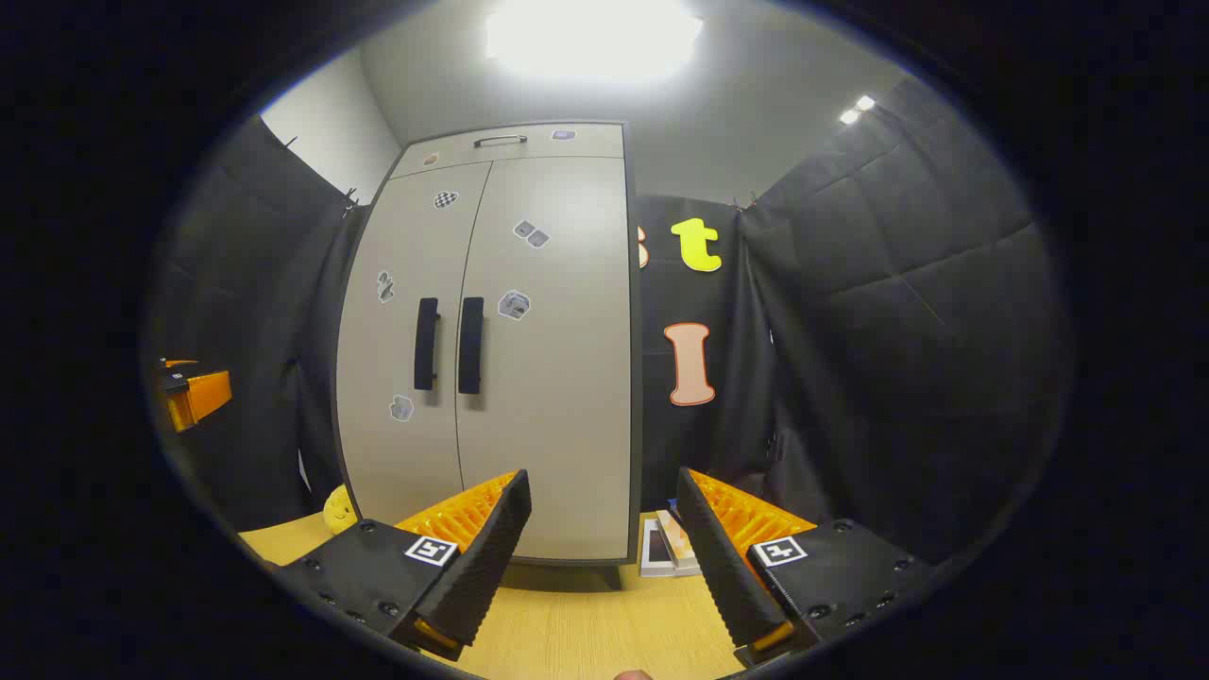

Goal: Open the right door of the double-door shoe cabinet with the right hand, and open the left door with the left hand.

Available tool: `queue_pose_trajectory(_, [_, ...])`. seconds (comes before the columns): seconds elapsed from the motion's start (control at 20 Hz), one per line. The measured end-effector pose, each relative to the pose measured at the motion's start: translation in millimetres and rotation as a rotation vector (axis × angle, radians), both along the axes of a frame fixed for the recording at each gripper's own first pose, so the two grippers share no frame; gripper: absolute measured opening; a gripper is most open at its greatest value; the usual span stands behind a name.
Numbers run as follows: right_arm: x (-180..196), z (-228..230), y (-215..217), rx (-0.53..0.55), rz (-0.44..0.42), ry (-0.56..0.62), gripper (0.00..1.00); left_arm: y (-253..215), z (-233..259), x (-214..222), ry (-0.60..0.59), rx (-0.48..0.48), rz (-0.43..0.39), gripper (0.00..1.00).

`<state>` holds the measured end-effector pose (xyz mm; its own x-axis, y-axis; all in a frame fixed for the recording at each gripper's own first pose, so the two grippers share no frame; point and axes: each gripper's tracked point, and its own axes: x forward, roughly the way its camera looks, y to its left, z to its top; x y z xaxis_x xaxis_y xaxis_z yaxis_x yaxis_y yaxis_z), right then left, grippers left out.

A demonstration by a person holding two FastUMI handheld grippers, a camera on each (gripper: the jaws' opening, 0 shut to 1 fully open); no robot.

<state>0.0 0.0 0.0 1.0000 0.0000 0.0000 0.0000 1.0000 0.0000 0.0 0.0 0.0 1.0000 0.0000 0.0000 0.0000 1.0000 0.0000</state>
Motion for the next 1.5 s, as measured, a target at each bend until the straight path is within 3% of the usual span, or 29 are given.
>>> queue_pose_trajectory(0.95, [7, 0, 10, -0.01, 0.032, 0.0, 0.98, -4, 1, 0, -0.013, 0.004, -0.012, 0.94])
queue_pose_trajectory(1.5, [99, 65, 76, 0.132, 0.168, -0.022, 0.95, 35, -8, -14, 0.007, 0.011, 0.06, 0.94])
